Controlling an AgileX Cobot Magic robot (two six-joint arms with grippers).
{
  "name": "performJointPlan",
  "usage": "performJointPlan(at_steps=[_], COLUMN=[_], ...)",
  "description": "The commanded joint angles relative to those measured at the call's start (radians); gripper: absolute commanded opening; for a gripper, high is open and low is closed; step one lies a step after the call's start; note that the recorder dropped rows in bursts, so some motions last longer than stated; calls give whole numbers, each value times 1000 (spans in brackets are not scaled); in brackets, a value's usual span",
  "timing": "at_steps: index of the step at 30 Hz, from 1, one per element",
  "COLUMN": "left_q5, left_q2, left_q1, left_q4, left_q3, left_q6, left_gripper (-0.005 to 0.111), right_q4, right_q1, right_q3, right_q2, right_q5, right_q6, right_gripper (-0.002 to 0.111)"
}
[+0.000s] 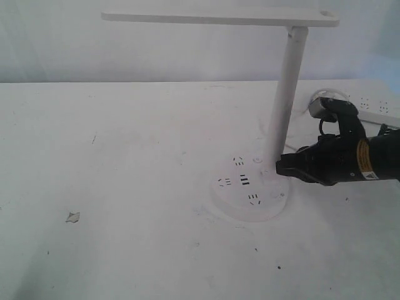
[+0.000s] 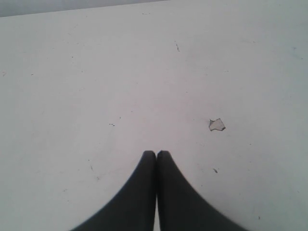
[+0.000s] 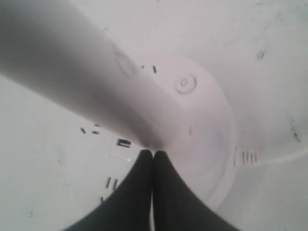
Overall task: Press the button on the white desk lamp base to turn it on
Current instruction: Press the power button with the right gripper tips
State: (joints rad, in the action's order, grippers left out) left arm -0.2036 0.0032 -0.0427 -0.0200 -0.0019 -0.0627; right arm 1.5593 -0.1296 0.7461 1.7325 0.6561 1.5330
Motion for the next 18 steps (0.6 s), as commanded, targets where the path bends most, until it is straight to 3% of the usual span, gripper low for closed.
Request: performJointPlan(at_steps=[1,9,18], left_q5=[2,2,2], left_q2=[-3,-3,-3], left_q1=[8,8,8], left_q4=[4,4,4], left_q3=[2,2,2], left_q6=[0,0,0], left_gripper=[0,0,0], right_q4=[70,178,178], right_q1=[10,108,112], right_q3=[2,2,2], right_q2=[-14,-3,20], right_q5=[-3,-120,-156], right_q6=[86,180,172], right_gripper=[0,0,0])
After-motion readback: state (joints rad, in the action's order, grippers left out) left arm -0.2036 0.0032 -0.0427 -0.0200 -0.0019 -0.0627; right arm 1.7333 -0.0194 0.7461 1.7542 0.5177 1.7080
